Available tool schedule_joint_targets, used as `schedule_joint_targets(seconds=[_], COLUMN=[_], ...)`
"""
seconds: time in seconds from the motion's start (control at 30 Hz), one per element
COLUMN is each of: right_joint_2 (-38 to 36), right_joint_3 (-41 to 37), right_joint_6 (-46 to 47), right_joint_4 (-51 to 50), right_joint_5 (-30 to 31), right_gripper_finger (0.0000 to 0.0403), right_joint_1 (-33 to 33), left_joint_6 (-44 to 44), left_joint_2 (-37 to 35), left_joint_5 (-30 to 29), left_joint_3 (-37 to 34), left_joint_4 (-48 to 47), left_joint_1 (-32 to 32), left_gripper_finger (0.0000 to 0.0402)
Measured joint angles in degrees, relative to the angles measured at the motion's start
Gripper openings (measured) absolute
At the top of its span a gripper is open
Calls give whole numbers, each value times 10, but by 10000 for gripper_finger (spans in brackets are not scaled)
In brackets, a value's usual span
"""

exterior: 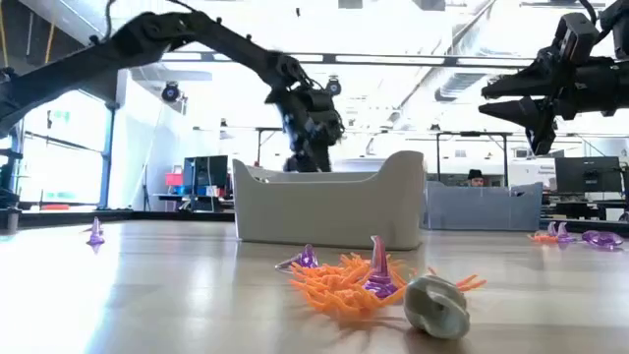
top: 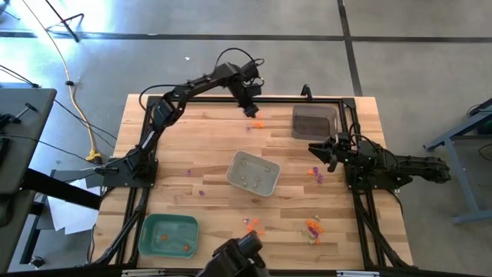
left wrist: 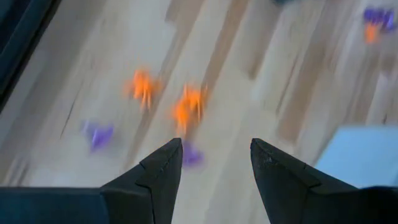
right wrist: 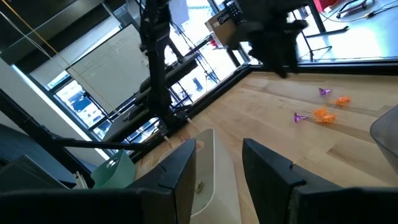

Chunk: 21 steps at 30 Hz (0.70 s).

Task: Sort Halloween decoration
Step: Put the violet witch hat toy into the black bin

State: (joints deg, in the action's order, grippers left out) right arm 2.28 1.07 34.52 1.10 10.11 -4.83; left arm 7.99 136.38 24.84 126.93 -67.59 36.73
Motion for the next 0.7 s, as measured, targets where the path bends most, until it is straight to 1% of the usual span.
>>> schedule_joint_targets(seconds=[0.2, 0.3, 0.37, 0.43, 0.5, 0.57, 0.7], right_joint_2=[0, 0, 0, 0, 0, 0, 0], right_joint_3=[0, 0, 0, 0, 0, 0, 0], right_joint_6=[0, 0, 0, 0, 0, 0, 0], right_joint_4=[0, 0, 0, 0, 0, 0, 0], right_joint_5=[0, 0, 0, 0, 0, 0, 0], right_gripper_finger=[126, 126, 126, 126, 126, 126, 126], right_joint_1=[0, 0, 0, 0, 0, 0, 0], left_joint_6=[32, 25, 10, -10, -32, -57, -123], left_joint_2=[-51, -99, -144, -197, -257, -321, -457], left_joint_5=[-48, -78, -103, -129, -151, -175, -185], left_joint_3=[-2, -30, -65, -114, -180, -260, -444], left_joint_4=[-162, -195, -195, -187, -171, -138, -63], left_joint_1=[-11, -22, -33, -45, -58, -71, -90], left_gripper_finger=[179, 179, 179, 179, 179, 179, 179])
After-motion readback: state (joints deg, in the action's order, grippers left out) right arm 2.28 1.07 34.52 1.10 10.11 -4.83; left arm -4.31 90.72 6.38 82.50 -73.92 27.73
